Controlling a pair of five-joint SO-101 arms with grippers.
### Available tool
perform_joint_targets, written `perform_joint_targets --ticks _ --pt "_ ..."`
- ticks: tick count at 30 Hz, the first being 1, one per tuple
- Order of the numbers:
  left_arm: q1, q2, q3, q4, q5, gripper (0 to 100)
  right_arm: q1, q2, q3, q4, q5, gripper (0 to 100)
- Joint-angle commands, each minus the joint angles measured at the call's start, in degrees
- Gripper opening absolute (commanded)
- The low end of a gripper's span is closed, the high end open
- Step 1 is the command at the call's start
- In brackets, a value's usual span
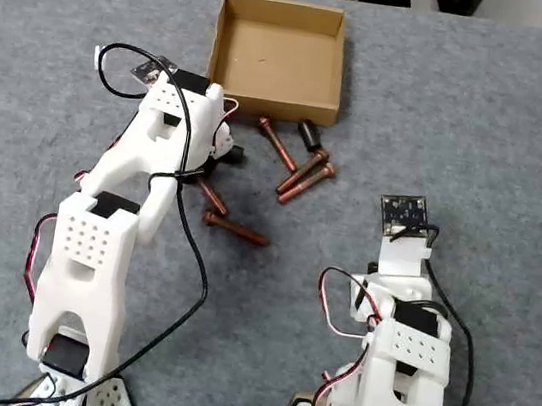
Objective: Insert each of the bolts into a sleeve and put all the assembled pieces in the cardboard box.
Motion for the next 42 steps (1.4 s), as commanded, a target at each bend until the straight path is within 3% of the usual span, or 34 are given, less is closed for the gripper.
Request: perform_joint_targets --ticks 1,6,9,14,20,26,30,34,42 --pt "-1.0 0.5 -2.5 -0.7 -0.4 2 1.0 -1.4 0.0 -1.3 0.3 1.9" --pt "-0.6 0.1 -3.3 -0.1 -8.5 2 1.0 -1.4 0.0 -0.9 0.3 1.9" --pt "-1.0 -2.2 -7.8 6.3 -13.9 2 0.7 -1.4 -1.2 0.1 0.5 1.9" --pt "0.6 -7.3 -19.1 17.5 -23.6 2 0.2 -4.9 -12.2 15.8 0.7 1.9" --pt "2.3 -15.6 -29.6 23.2 -28.7 2 -10.2 -18.6 -25.9 36.1 0.4 1.9" --pt "1.8 -25.3 -25.7 23.3 -28.7 2 -23.3 -34.1 -26.8 36.8 0.3 1.9" --pt "2.1 -34.1 -18.1 23.3 -29.3 2 -30.9 -40.3 -21.3 30.9 -3.1 1.9" --pt "2.7 -45.5 -9.7 23.0 -35.0 2 -36.4 -45.6 -11.0 16.2 -8.9 1.9" --pt "1.4 -64.4 0.8 22.9 -39.9 2 -44.2 -53.8 6.3 -7.9 -17.9 1.9"
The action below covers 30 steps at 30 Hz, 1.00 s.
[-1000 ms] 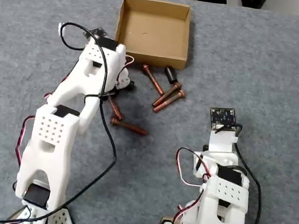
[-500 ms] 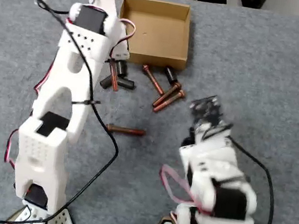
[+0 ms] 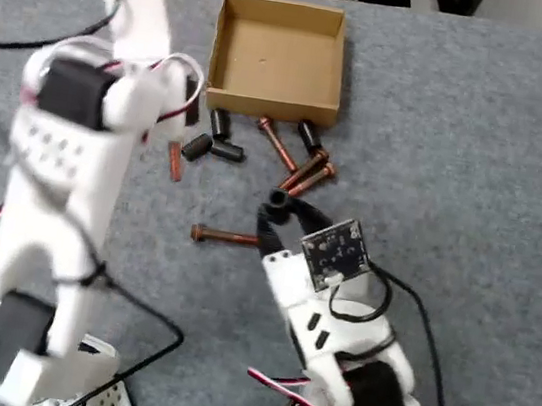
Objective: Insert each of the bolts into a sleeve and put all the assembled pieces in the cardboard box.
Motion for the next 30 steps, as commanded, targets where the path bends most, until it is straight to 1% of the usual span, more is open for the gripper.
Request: perform_joint_targets --ticks 1,3,6,10,14,16,19,21,22,23,26,30 --pt "-0.6 -8.6 2.1 0.2 -2.5 2 -2.9 -3.5 6.3 -11.9 -3.8 1.9" --pt "-0.6 -11.6 3.3 -0.1 -3.3 2 -3.0 -5.2 10.2 -17.8 -4.0 1.9" --pt "-0.4 -16.3 6.2 -4.3 -3.3 2 -3.0 -5.8 10.0 -20.0 -4.0 1.9" --pt "0.1 -24.1 16.8 -14.7 -3.2 2 -3.0 -5.5 10.0 -20.0 -4.0 1.9" --pt "6.4 -35.6 33.0 -25.7 -3.3 2 -3.0 -5.3 10.0 -19.9 -4.1 1.9" --pt "10.0 -41.8 43.5 -33.1 -3.5 2 -3.0 -5.3 10.0 -19.9 -4.1 1.9" --pt "14.1 -49.9 60.8 -48.4 -9.8 2 -3.0 -5.3 10.0 -19.9 -4.2 1.9" --pt "15.6 -53.8 70.3 -56.7 -13.6 2 -3.1 -5.3 10.1 -19.0 -4.2 1.9" --pt "16.3 -55.1 73.5 -59.6 -14.4 2 -3.2 -5.3 10.1 -18.0 -4.2 1.9" --pt "16.8 -56.0 75.2 -60.5 -14.5 2 -3.7 -5.3 10.1 -16.8 -4.2 1.9" --pt "16.9 -56.0 75.5 -59.9 -14.8 2 -5.7 -5.3 10.1 -13.4 -4.6 1.9" --pt "17.4 -55.1 74.5 -60.4 -14.9 2 -7.3 -5.3 10.1 -12.7 -9.1 1.9"
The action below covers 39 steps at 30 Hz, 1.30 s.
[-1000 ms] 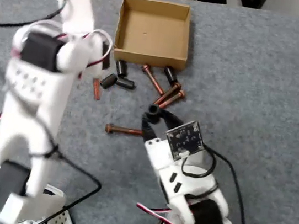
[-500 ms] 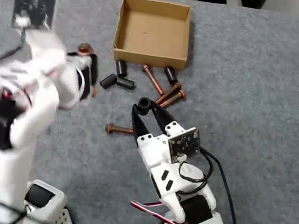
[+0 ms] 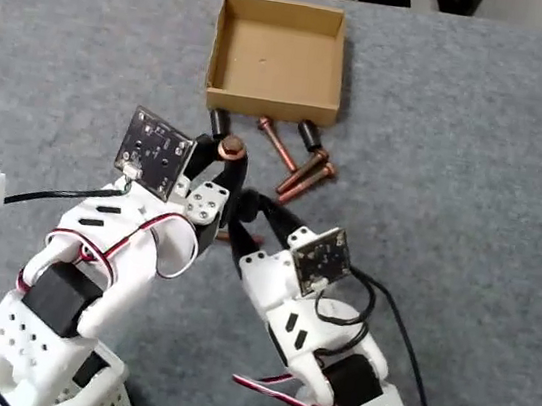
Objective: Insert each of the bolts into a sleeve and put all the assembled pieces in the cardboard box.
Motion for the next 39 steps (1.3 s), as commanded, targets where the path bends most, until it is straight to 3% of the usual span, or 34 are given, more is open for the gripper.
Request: perform_joint_targets --ticks 1,20,25,39 --pt "1.1 -0.5 -1.8 -1.9 -0.4 2 -1.5 -4.1 -0.1 0.3 -3.7 1.9" --pt "1.5 2.6 -12.7 -1.1 0.0 2 -1.5 -4.1 -0.1 5.6 -5.0 1.9" --pt "6.8 2.6 -12.7 7.1 0.0 2 -1.5 -4.1 -0.1 5.9 -4.8 1.9" --pt "4.7 3.0 -3.5 -1.5 0.1 2 -1.5 -4.3 -0.1 5.9 -4.7 1.9"
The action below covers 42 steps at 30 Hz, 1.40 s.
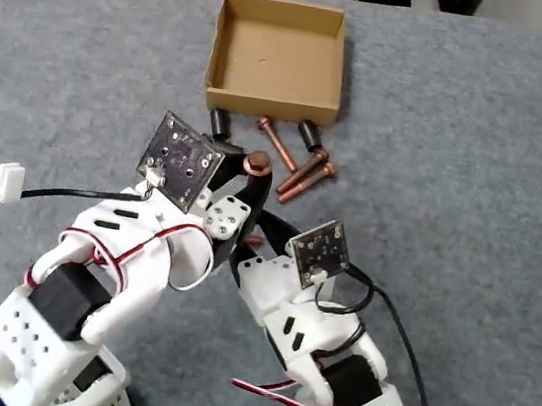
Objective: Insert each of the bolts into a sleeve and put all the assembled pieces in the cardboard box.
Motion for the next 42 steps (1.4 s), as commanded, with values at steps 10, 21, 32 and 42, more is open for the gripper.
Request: perform_joint_targets --ticks 10,21,32,42 --pt "-3.3 -0.1 1.7 -5.1 4.5 2 -0.7 -4.2 -0.1 -0.2 -0.6 1.9" --pt "-3.2 -0.6 1.6 -0.8 6.2 2 -0.7 -4.4 -0.1 -0.2 -0.6 1.9" --pt "-2.6 -0.6 2.8 0.1 6.5 2 -0.7 -4.4 -0.1 -0.3 -0.6 1.9" --pt "-3.0 -0.6 4.1 0.0 8.4 2 -0.7 -4.3 -0.1 0.2 -0.6 1.9"
